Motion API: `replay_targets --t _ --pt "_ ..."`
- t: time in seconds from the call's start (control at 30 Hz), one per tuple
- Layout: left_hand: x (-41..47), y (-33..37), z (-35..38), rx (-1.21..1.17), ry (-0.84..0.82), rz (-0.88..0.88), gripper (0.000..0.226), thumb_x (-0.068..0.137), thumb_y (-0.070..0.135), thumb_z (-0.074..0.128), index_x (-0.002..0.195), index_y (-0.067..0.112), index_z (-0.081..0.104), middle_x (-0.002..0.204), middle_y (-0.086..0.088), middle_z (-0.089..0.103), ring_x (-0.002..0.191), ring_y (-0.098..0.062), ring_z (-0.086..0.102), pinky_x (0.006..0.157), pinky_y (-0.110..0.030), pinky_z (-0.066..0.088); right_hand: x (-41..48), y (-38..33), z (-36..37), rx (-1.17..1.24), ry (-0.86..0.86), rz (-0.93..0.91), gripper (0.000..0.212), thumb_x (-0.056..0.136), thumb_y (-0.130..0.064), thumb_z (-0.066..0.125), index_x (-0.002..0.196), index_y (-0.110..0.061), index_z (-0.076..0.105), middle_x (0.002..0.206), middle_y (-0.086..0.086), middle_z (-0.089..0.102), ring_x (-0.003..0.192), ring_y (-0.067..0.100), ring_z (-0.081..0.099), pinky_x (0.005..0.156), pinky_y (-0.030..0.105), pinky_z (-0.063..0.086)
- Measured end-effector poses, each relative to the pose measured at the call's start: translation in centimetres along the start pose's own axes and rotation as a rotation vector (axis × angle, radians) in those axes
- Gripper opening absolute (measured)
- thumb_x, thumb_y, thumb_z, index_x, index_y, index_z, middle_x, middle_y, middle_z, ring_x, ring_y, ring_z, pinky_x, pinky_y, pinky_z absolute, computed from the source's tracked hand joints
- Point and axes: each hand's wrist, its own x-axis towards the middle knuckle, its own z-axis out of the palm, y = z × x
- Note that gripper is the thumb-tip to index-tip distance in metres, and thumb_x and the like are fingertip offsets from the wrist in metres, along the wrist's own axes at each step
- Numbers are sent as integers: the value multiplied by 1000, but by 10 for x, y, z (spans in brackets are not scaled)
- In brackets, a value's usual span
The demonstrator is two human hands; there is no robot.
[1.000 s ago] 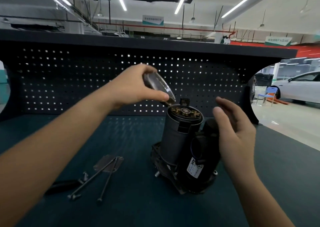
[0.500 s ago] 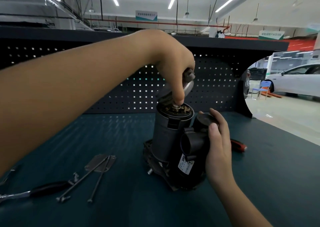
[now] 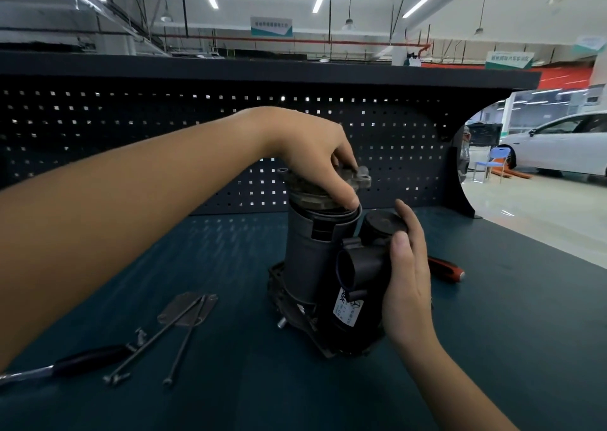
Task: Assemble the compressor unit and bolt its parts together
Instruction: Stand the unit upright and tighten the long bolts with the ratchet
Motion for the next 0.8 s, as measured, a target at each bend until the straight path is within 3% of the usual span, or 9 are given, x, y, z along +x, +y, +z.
replay_targets --t 0.13,0.27,0.43,0.5,0.6,0.7,0.8 --pt "-7 4 8 12 56 6 77 60 70 58 125 27 56 114 13 59 97 -8 56 83 -22 43 0 1 0 -7 -6 1 43 76 -58 34 119 -51 39 109 -47 49 109 -20 44 82 -3 32" --pt "-15 4 24 44 136 32 71 69 70 52 121 22 59 113 9 63 99 -10 57 82 -24 45 0 3 -1 9 4 -4 34 85 -44 36 119 -47 41 116 -37 51 112 -17 44 85 -2 33" --pt "-17 4 44 -241 186 82 50 89 57 41 113 18 62 113 4 60 104 -13 55 94 -35 43 1 2 1 27 23 -11 34 87 -39 34 119 -43 41 113 -34 51 108 -20 46 84 -2 33" --pt "-16 2 46 -316 221 99 42 95 42 40 114 11 62 118 0 60 106 -12 54 96 -26 39 1 1 1 25 17 -7 35 85 -45 38 119 -45 40 115 -31 51 108 -19 45 84 -2 33" --pt "-21 -10 39 -446 158 77 38 91 31 54 127 21 55 123 17 55 100 10 51 81 5 33 1 2 0 30 7 1 43 76 -57 34 118 -47 41 110 -41 53 109 -18 46 84 -1 34" --pt "-26 -20 32 -469 109 105 42 83 29 65 124 29 56 106 34 52 95 24 48 80 6 35 0 2 1 24 -2 -2 43 76 -57 33 117 -48 42 107 -47 51 109 -19 46 84 -1 33" --pt "-26 -18 30 -454 192 144 37 79 29 69 116 26 63 96 32 55 86 26 51 74 5 36 -1 1 2 28 1 -6 42 77 -56 34 118 -48 41 110 -45 51 111 -18 45 85 -1 33"
